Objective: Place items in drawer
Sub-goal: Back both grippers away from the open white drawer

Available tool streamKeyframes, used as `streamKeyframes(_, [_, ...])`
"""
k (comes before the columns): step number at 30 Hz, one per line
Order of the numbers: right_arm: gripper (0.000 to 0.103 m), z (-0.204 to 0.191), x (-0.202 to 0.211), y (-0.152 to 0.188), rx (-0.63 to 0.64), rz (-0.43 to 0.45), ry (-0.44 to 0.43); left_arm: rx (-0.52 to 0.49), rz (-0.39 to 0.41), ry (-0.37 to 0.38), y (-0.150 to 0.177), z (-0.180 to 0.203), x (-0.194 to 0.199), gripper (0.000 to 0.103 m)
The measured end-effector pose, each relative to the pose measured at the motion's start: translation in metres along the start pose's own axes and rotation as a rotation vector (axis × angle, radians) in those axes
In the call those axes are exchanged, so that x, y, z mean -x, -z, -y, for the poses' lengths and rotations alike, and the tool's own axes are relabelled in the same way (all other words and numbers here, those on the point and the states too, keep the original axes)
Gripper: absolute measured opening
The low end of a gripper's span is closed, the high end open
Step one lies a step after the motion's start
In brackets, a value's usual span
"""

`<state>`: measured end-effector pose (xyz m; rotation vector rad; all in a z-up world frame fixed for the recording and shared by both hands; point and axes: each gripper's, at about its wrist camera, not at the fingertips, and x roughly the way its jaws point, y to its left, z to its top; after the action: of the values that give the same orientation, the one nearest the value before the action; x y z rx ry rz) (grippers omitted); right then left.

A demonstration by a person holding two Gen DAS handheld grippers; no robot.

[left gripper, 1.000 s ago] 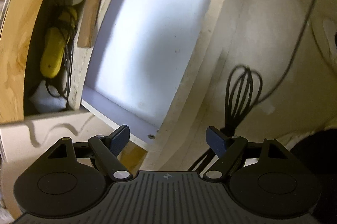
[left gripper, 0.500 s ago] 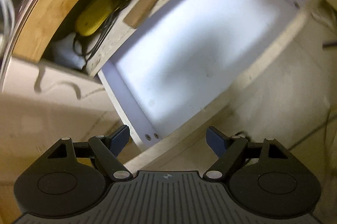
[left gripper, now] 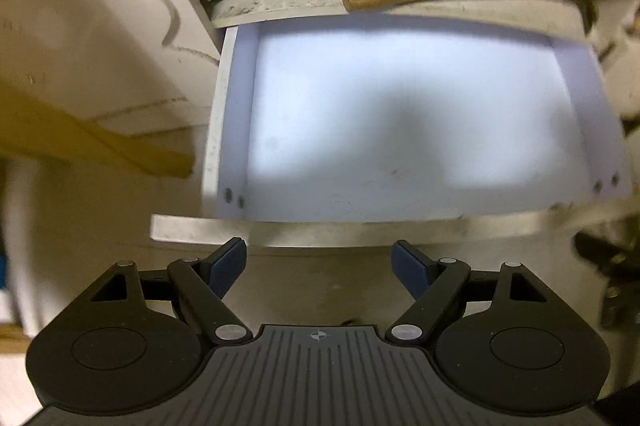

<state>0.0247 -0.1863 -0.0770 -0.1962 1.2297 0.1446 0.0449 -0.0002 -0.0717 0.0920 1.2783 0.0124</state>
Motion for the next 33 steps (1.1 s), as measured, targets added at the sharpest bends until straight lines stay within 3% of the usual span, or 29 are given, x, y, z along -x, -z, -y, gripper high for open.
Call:
streamKeyframes(7, [0.103,0.004,-0.001,0.005,-0.184,0.044,-0.01,0.089,0.052,0.044,0.003,0.0,0.004,0.08])
streamKeyframes(10, [0.103,0.006,-0.004,0.005,-0.2,0.034,-0.01,0.063,0.057,0.047,0.002,0.003,0.002,0.08])
streamKeyframes(25, [0.103,0.003,-0.001,0.004,-0.153,0.032,0.024,0.022,0.069,0.044,0.004,0.009,0.002,0.08])
streamKeyframes(33, [0.103,0.004,0.009,0.0,-0.157,0.097,0.031,0.013,0.129,0.035,0.003,0.01,0.01,0.08])
